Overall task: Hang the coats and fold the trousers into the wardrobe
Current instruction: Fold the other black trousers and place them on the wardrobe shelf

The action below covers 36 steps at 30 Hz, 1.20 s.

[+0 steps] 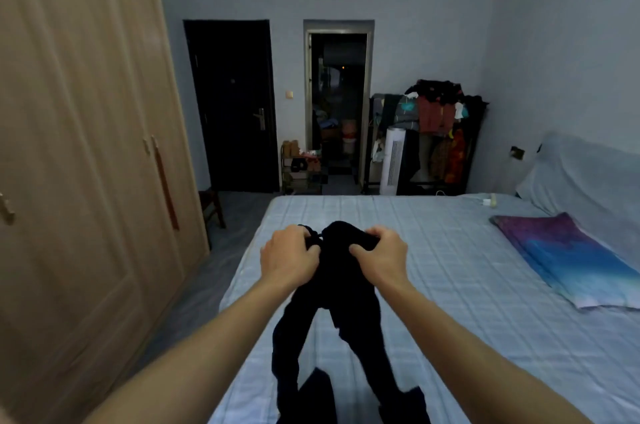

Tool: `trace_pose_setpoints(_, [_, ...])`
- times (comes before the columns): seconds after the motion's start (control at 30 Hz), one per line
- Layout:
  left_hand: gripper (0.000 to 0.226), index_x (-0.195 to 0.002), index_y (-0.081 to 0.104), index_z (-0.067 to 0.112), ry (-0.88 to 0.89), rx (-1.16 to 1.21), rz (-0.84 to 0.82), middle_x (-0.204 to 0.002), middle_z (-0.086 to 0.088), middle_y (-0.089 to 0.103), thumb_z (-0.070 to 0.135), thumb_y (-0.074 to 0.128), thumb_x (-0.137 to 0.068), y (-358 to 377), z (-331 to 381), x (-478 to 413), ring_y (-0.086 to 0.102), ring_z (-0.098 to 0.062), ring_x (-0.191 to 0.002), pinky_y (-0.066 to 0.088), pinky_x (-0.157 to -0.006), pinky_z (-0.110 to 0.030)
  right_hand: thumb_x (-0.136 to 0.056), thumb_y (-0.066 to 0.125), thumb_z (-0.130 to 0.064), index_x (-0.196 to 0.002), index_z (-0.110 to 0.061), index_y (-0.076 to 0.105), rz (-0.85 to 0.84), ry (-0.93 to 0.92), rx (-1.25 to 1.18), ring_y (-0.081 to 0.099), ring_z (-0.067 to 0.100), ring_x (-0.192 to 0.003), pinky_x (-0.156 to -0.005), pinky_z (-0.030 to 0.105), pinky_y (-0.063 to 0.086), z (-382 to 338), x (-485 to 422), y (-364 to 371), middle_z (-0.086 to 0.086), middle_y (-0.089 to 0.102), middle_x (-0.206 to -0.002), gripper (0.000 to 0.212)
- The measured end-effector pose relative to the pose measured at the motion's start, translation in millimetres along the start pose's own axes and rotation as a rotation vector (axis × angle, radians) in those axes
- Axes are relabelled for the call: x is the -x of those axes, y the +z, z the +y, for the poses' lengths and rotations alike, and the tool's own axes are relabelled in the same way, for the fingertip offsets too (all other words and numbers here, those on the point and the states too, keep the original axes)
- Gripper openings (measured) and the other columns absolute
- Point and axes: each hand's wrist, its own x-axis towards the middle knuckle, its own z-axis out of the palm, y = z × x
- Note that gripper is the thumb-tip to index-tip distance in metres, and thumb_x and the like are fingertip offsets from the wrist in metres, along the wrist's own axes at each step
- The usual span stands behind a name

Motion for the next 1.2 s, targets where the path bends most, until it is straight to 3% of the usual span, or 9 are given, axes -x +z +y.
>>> trace_pose_setpoints(0.1, [0.01,-0.079,0.063,0.024,-0.014,0.136,0.019,-0.077,0.007,0.065,0.032,0.066,-0.083,16,2,22,0.064,-0.017,-0.077,0.048,-0.064,-0.031,-0.079,0.074,-0.01,-0.08,-0.017,0.063,-0.027,-0.008,-0.125,0.062,0.0,-0.065,-0.055,0.009,0.044,-2,35,18,-0.008,0.064,-0.074,0.014])
trace_pose_setpoints(0.23, [0.005,-0.087,0.07,0.022,-0.082,0.296,0.043,-0.08,0.01,0.066,0.024,0.066,-0.089,24,-1,43,0.062,-0.008,-0.076,0.041,-0.06,-0.019,-0.083,0.07,-0.008,-0.09,-0.022,0.067,-0.114,-0.013,-0.24,0.066,-0.003,-0.076,-0.067,0.014,0.05,5,61,29,-0.009,0.07,-0.083,0.016])
trace_pose_setpoints(0.43, [0.011,-0.085,0.076,0.027,-0.183,0.61,-0.059,-0.077,0.012,0.074,0.022,0.068,-0.089,18,2,64,0.069,-0.001,-0.077,0.056,-0.073,-0.022,-0.062,0.08,-0.032,-0.111,-0.025,0.065,-0.258,-0.139,-0.157,0.065,-0.001,-0.092,-0.079,0.014,0.051,14,74,32,-0.012,0.069,-0.1,0.052])
trace_pose_setpoints(0.53, [0.011,-0.093,0.077,0.025,-0.094,0.69,-0.12,-0.082,0.015,0.074,0.023,0.066,-0.091,17,3,76,0.068,0.004,-0.08,0.049,-0.068,-0.01,-0.072,0.078,-0.012,-0.106,-0.022,0.063,-0.184,-0.198,-0.106,0.064,0.0,-0.088,-0.076,0.016,0.05,24,75,30,-0.011,0.067,-0.096,0.039])
trace_pose_setpoints(0.63, [0.018,-0.1,0.074,0.03,0.071,0.424,0.026,-0.091,0.019,0.072,0.036,0.066,-0.085,19,-18,83,0.065,0.003,-0.089,0.052,-0.081,-0.025,-0.071,0.071,0.006,-0.1,-0.022,0.064,-0.162,-0.251,-0.072,0.065,0.003,-0.087,-0.078,0.015,0.048,32,75,21,-0.01,0.068,-0.091,0.041])
trace_pose_setpoints(0.7, [0.047,-0.116,0.066,0.034,0.199,0.129,0.137,-0.113,0.018,0.066,0.055,0.063,-0.074,16,-40,85,0.058,-0.007,-0.11,0.047,-0.091,-0.034,-0.069,0.068,0.011,-0.095,-0.023,0.064,-0.142,-0.272,-0.062,0.064,0.003,-0.087,-0.078,0.013,0.046,34,74,13,-0.01,0.068,-0.089,0.043])
trace_pose_setpoints(0.87, [0.117,-0.154,0.016,0.038,0.309,-0.212,-0.051,-0.155,0.01,0.027,0.075,0.066,-0.055,13,-69,79,0.026,-0.016,-0.142,0.028,-0.11,-0.042,-0.073,0.068,0.016,-0.09,-0.021,0.064,-0.115,-0.293,-0.141,0.065,0.003,-0.087,-0.078,0.012,0.048,23,70,-6,-0.009,0.068,-0.087,0.041])
trace_pose_setpoints(1.07, [0.1,-0.146,0.023,0.038,0.542,0.064,0.041,-0.151,0.006,0.037,0.054,0.075,-0.063,20,-57,78,0.041,-0.015,-0.136,0.034,-0.108,-0.051,-0.075,0.068,0.015,-0.091,-0.019,0.065,-0.154,-0.316,-0.238,0.066,0.009,-0.089,-0.079,0.017,0.05,14,64,-29,-0.012,0.067,-0.086,0.038])
trace_pose_setpoints(1.2, [0.074,-0.134,0.049,0.034,0.778,-0.061,0.059,-0.16,-0.003,0.025,0.052,0.079,-0.068,17,-54,70,0.032,-0.023,-0.144,0.029,-0.111,-0.057,-0.076,0.068,0.015,-0.093,-0.018,0.065,-0.199,-0.351,-0.259,0.067,0.014,-0.091,-0.082,0.023,0.053,17,62,-45,-0.009,0.068,-0.089,0.037])
